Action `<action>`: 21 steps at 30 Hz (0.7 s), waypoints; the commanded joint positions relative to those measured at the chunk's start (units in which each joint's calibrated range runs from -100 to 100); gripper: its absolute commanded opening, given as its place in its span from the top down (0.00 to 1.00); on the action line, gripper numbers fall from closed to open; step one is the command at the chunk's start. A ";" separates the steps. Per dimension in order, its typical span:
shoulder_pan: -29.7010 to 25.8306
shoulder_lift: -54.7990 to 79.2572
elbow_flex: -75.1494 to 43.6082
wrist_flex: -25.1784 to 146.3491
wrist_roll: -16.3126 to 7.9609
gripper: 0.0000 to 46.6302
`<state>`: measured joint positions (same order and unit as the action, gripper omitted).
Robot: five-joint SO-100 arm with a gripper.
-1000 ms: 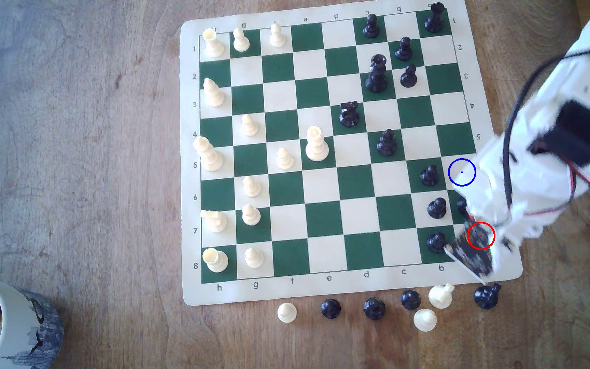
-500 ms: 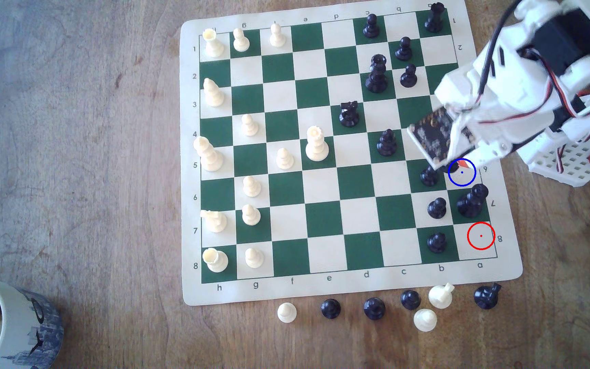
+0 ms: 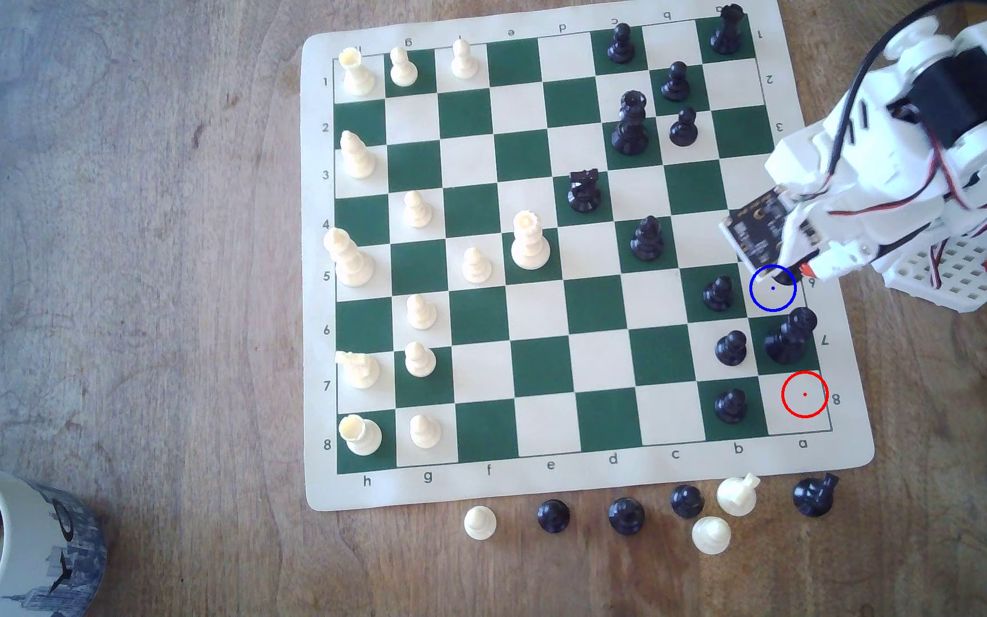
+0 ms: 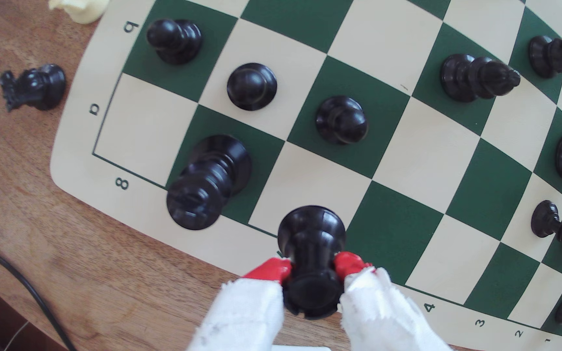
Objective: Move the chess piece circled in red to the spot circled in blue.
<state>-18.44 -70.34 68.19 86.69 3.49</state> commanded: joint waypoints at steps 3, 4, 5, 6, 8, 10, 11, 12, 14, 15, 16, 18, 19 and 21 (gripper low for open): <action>-0.45 0.48 3.98 -5.04 -0.10 0.99; -0.53 1.15 4.52 -6.02 -0.10 0.99; -0.53 1.49 4.70 -6.51 -0.10 0.99; -0.53 1.92 4.79 -6.84 -0.05 0.99; -0.37 3.19 5.34 -7.91 0.05 0.99; -0.37 3.79 5.88 -8.40 0.10 0.99; -0.37 3.96 6.15 -8.56 0.10 0.99; -0.37 3.96 6.52 -8.81 0.10 0.99; -0.22 4.30 7.61 -9.95 0.20 0.99; -0.14 4.55 7.79 -10.28 0.20 0.99; -0.14 4.80 7.97 -10.61 0.24 0.99; -0.30 5.99 8.15 -11.59 0.24 0.99; -0.37 6.33 8.15 -11.84 0.24 0.99; -0.53 6.84 8.24 -12.08 0.29 0.99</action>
<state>-18.66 -64.73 77.04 75.46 3.49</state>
